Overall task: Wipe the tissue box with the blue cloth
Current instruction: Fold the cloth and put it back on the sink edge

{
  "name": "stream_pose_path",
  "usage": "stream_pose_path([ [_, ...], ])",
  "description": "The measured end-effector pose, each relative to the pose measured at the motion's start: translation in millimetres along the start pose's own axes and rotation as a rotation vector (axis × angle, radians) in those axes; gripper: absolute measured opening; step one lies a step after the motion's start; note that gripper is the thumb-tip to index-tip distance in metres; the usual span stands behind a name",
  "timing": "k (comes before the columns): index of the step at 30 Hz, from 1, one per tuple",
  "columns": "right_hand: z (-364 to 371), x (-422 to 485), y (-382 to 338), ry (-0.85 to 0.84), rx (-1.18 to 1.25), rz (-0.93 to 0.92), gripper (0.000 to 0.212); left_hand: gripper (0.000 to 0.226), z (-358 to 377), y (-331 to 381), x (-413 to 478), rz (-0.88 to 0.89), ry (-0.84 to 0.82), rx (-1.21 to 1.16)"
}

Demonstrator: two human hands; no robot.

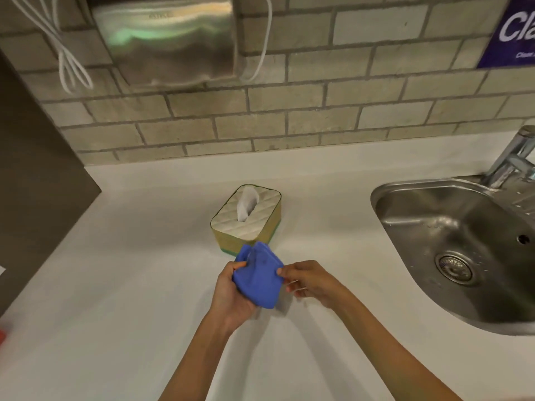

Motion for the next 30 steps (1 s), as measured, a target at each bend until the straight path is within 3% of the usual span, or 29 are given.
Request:
stream_pose_path([
  [3, -9, -5, 9, 0.039, 0.081, 0.016, 0.018, 0.026, 16, -11, -3, -0.040, -0.074, 0.002],
  [9, -15, -18, 12, 0.026, 0.319, 0.042, 0.038, 0.033, 18, -19, 2, -0.076, -0.064, 0.108],
  [14, -39, -29, -5, 0.082, 0.402, -0.075, 0.015, 0.052, 24, -20, 5, -0.069, -0.048, 0.149],
  [16, -51, -33, -12, 0.079, 0.439, -0.117, 0.018, 0.054, 24, -27, 5, -0.081, -0.025, 0.169],
  [20, -77, -49, -14, 0.051, 0.551, -0.137, 0.028, 0.047, 32, -43, 11, -0.055, 0.014, 0.214],
  [23, -110, -66, -10, 0.077, 0.561, -0.155, 0.019, 0.022, 38, -60, 19, -0.038, 0.033, 0.328],
  [25, -140, -79, -5, 0.160, 0.482, -0.183, 0.012, 0.015, 46, -76, 23, -0.054, 0.013, 0.457],
  [28, -205, -108, 9, 0.438, 0.346, -0.228, 0.038, 0.022, 61, -102, 29, -0.054, 0.013, 0.714],
  [30, -240, -130, 18, 0.552, 0.336, -0.271, 0.044, 0.021, 74, -122, 34, -0.044, 0.033, 0.846],
])
Point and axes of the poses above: each hand's wrist, its own x-axis towards the middle knuckle, its own z-axis out of the palm, y = z × x, the point moved 10 cm from there along x, towards the middle knuckle
